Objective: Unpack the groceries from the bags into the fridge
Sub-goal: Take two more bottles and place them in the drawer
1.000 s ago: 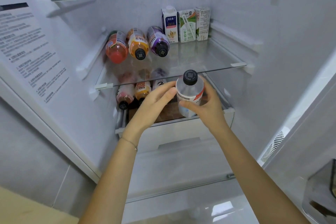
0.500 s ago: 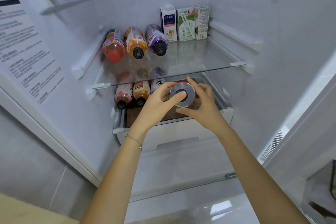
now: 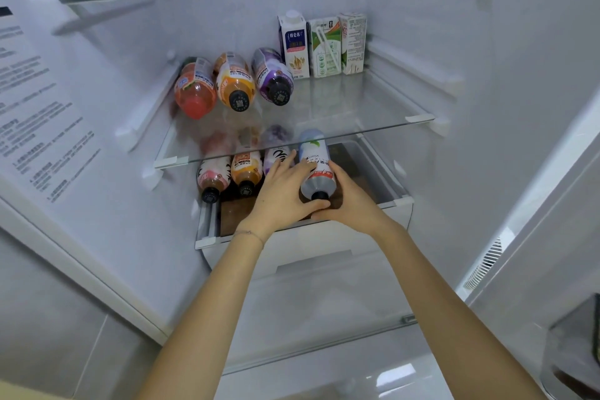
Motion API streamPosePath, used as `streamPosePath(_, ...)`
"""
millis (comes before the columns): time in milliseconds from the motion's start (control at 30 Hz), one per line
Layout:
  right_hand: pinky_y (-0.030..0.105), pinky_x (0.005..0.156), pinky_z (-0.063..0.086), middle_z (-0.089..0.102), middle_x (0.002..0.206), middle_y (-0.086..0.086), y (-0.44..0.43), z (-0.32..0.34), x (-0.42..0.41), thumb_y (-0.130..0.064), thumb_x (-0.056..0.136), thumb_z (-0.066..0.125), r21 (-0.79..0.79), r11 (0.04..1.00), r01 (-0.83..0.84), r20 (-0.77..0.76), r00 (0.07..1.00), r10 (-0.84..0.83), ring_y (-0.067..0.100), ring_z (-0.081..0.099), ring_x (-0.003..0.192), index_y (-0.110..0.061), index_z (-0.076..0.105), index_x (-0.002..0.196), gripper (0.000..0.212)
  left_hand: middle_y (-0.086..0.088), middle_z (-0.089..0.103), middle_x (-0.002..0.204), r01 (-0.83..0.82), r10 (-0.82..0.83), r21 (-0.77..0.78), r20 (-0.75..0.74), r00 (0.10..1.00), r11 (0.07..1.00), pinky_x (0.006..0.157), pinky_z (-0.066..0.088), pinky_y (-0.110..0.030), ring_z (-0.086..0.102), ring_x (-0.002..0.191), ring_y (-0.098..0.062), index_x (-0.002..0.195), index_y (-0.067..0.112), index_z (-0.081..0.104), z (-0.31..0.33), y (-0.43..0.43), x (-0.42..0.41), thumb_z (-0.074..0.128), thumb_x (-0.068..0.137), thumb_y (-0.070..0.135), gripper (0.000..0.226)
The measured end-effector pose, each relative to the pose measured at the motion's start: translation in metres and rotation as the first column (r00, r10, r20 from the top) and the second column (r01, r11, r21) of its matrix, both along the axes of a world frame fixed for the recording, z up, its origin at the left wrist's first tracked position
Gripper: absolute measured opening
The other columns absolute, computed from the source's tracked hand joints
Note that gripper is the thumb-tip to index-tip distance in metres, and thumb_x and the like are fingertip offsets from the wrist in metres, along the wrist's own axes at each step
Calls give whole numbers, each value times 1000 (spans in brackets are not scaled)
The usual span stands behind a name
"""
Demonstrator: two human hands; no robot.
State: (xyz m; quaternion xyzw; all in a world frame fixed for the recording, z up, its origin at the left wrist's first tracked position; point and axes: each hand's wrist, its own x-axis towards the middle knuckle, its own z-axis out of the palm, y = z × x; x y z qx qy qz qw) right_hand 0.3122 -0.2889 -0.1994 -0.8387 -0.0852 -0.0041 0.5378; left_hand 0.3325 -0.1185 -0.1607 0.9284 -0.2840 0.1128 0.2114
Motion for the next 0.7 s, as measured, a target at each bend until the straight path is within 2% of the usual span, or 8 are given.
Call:
streamPosePath(67,29,101,46,41,143,-8,2,1,6,-30,66,87,-16,999,-33,-20,999,32,8,46,125,-28,12,152,114,-7,38,153,-13,13,10,31,999,1000,119,7,-41,15,148,-24,143,19,43,-6,3,8,69,80,55,77)
streamPosePath(133,16,93,42,42,142,-7,2,4,13,-27,70,85,-35,999,-32,-1,999,32,4,45,121,-25,15,152,107,-6,40,152,-36,37,-18,44,998,999,119,3,-42,17,147,-23,142,20,44,-10,6,15,69,80,56,77)
streamPosePath(200,12,89,39,41,144,-6,0,9,21,-25,72,83,-67,997,-33,17,999,34,2,43,120,-24,19,151,101,-5,43,150,-49,51,-40,50,997,998,120,2,-43,19,147,-22,142,21,44,-14,7,23,67,80,58,77)
streamPosePath(267,17,94,40,40,145,-6,-5,12,30,-25,71,84,-96,995,-31,6,999,32,4,42,122,-24,20,151,102,-3,47,147,-57,61,-57,62,996,997,120,4,-43,23,145,-22,141,23,46,-17,6,32,67,79,60,75)
streamPosePath(367,33,102,46,43,141,-4,-10,12,44,-26,66,87,-124,992,-29,-15,1000,28,12,46,124,-27,24,148,103,1,49,145,-70,75,-64,77,994,996,118,5,-40,28,142,-22,140,27,46,-21,5,46,65,79,62,73)
streamPosePath(567,30,97,48,48,134,-4,-14,14,68,-28,63,89,-157,988,-10,-20,1000,7,14,51,120,-27,30,141,98,2,54,138,-100,111,-116,91,990,988,114,25,-45,41,131,-23,137,29,49,-23,4,65,64,77,67,73)
streamPosePath(700,30,98,46,47,136,-4,-15,12,70,-29,64,88,-174,985,-10,-40,999,3,14,49,121,-28,28,143,99,2,57,135,-95,111,-134,114,987,986,112,29,-45,44,129,-22,135,29,52,-27,3,68,65,75,67,72)
